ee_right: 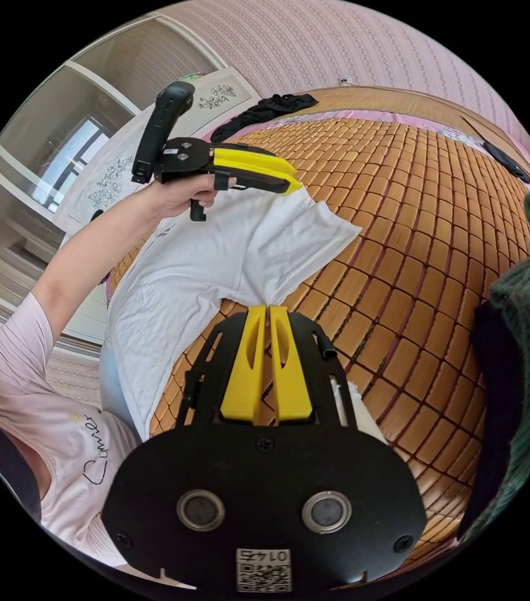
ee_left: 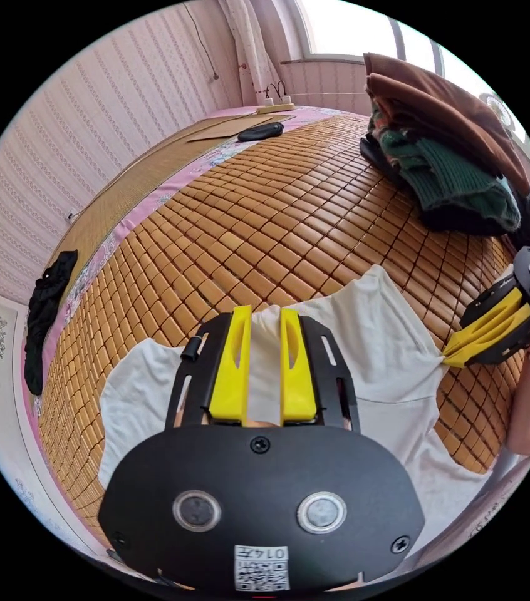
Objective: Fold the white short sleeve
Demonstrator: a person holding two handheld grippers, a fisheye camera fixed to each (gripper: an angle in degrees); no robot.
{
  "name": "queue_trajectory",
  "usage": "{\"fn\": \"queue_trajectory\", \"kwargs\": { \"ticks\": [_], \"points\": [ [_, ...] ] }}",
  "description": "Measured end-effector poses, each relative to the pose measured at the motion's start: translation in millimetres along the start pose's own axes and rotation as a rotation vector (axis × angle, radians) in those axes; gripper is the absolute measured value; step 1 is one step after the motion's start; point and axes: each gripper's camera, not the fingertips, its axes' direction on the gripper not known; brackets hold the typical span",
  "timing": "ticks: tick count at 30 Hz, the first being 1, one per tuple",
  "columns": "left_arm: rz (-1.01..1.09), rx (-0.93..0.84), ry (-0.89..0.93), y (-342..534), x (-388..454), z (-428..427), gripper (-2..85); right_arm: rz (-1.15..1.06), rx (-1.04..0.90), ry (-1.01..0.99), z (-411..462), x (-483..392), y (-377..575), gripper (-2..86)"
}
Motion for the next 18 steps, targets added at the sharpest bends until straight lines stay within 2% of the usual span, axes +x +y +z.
{"fn": "queue_trajectory", "kwargs": {
  "ticks": [1,5,12,15,18],
  "points": [
    [-0.003,0.014,0.017,2.8,-1.2,1.4,3.6,0.0,0.0,0.0,0.3,-0.2,-0.3,0.3],
    [-0.062,0.054,-0.1,5.9,-5.4,2.6,0.0,0.009,0.011,0.011,0.6,-0.2,-1.4,0.3],
    [-0.15,0.103,-0.038,12.2,-22.0,-13.9,4.7,0.019,0.026,0.04,2.6,-3.1,-4.2,0.2],
    [-0.088,0.165,-0.039,9.9,-17.2,-45.1,4.8,0.03,0.028,0.025,3.6,-1.9,-4.8,0.2],
    [0.051,0.145,0.057,-2.5,10.3,-53.6,4.8,0.027,0.026,0.029,5.8,-4.1,-6.4,0.2]
  ]
}}
